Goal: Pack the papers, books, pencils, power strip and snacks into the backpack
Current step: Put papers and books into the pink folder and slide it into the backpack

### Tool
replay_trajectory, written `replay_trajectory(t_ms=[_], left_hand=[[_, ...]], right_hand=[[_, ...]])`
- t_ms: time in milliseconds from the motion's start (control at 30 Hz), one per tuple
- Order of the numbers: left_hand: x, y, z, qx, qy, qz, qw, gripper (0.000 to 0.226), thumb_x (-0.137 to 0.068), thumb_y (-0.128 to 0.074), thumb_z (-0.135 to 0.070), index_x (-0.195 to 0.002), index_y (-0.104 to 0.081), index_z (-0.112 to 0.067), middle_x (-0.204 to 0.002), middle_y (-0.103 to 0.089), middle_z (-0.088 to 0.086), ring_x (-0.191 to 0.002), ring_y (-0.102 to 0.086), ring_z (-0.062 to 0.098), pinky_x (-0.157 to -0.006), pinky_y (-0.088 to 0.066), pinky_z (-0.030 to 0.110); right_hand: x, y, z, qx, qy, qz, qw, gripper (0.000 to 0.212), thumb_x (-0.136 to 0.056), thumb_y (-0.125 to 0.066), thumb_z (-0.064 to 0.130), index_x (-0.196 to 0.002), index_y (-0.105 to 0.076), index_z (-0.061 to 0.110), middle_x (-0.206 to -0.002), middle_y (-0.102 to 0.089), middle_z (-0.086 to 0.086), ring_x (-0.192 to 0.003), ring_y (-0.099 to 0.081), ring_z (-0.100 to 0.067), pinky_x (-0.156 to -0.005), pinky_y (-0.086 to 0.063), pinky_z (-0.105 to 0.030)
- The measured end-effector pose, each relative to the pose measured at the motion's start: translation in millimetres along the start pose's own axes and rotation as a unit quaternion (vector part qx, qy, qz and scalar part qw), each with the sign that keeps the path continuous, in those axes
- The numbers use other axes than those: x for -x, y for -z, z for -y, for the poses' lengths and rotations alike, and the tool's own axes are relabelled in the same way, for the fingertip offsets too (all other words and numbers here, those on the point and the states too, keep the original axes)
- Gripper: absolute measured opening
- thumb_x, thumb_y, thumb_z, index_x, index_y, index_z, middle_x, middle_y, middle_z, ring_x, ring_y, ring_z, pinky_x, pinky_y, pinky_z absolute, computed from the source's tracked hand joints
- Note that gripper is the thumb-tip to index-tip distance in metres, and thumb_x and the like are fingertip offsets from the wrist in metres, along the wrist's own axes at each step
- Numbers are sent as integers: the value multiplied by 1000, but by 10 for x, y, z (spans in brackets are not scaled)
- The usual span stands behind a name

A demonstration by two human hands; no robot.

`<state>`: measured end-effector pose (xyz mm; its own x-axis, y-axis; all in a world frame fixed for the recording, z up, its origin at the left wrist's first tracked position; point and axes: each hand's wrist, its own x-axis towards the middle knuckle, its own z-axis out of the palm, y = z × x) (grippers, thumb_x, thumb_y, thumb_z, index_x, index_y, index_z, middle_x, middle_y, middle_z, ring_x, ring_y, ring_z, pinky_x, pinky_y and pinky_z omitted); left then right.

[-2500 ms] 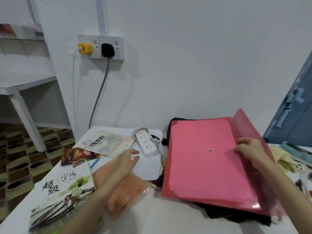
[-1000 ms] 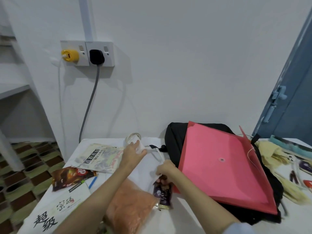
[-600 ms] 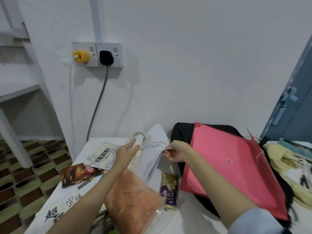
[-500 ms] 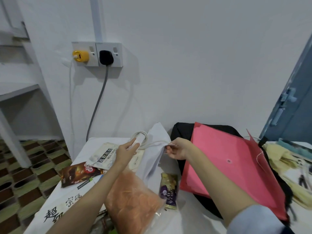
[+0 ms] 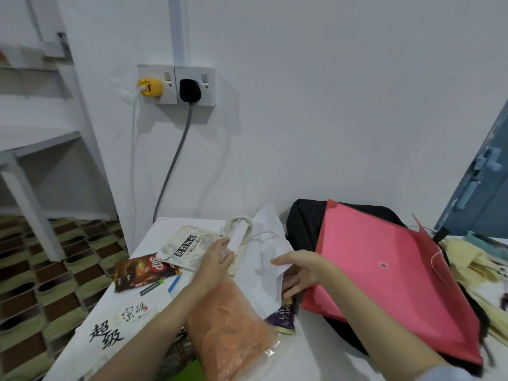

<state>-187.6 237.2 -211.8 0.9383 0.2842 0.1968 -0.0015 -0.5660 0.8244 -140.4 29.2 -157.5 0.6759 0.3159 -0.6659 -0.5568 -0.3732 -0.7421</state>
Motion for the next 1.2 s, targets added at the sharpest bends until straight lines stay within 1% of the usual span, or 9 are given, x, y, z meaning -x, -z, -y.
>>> replay_trajectory(t_ms=[200, 367, 533, 633, 733, 833, 1000, 1100, 1200], left_hand=[[242, -97, -48, -230, 57, 117, 964, 111, -68, -75, -39, -148, -2, -12, -140, -26, 16, -132, -29, 35, -110, -27, 38], [234, 8, -84, -204, 92, 176, 959, 110, -73, -69, -20, -147, 12, -14, -143, -20, 19, -136, -22, 37, -111, -26, 40], [287, -12, -78, -207, 77, 154, 963, 113, -70, -76, -29, -149, 3, -16, -146, -21, 15, -136, -22, 34, -112, -25, 38], [323, -91, -72, -159, 46, 39, 986, 79, -73, -76, -35, -140, -36, -23, -138, -39, 5, -127, -37, 30, -102, -32, 33], [263, -117, -71, -29, 10, -129, 991, 33, -75, -77, -25, -104, -67, -15, -105, -60, 10, -100, -59, 19, -82, -45, 24], [199, -28, -217, 67, -41, -119, 990, 13, -77, -73, -8, -84, -71, 2, -79, -64, 7, -75, -57, 4, -66, -40, 7], [73, 267, -528, 46, -120, -136, 982, 11, -76, -72, 0, -66, -69, -3, -43, -52, -21, -51, -49, -14, -54, -35, 6], [13, 446, -656, 78, -137, -149, 976, 10, -80, -67, 2, -71, -70, 3, -45, -57, -12, -52, -49, -17, -55, -35, 6], [-18, 559, -772, 106, -154, -154, 970, 12, -80, -64, 5, -85, -74, -1, -72, -69, -9, -66, -55, -21, -65, -39, 3]], right_hand=[[-6, -49, 144, -89, 138, -110, 980, 37, -86, -51, -9, -122, -45, -11, -113, -54, -23, -81, -60, -31, -47, -55, -39], [51, -40, 336, -288, 158, -69, 942, 31, -87, -39, -18, -116, -43, -7, -124, -49, -27, -106, -53, -41, -70, -52, -50], [132, -24, 420, -333, 142, -48, 931, 44, -89, -33, -18, -132, -38, -10, -134, -47, -26, -121, -48, -43, -80, -46, -56], [206, -21, 400, -356, 141, -29, 923, 46, -90, -29, -18, -135, -35, -10, -136, -44, -26, -125, -44, -45, -88, -43, -55], [331, 1, 400, -352, 146, -17, 924, 44, -91, -30, -16, -135, -34, -11, -127, -48, -28, -118, -48, -45, -63, -56, -45], [433, 115, 368, -332, 139, 5, 933, 42, -96, -45, 5, -135, -34, -9, -116, -53, -32, -91, -58, -47, -45, -55, -48], [382, 484, 178, -397, 37, 88, 913, 106, -82, -38, 73, -139, -20, -14, -133, -39, -41, -120, -44, -54, -84, -40, -67], [314, 531, 75, -393, 0, 115, 912, 108, -84, -37, 71, -141, -13, -17, -113, -44, -50, -98, -53, -61, -65, -46, -70], [271, 445, 68, -364, -7, 141, 921, 80, -89, -50, 50, -137, -28, -10, -114, -49, -43, -80, -59, -62, -52, -49, -67]])
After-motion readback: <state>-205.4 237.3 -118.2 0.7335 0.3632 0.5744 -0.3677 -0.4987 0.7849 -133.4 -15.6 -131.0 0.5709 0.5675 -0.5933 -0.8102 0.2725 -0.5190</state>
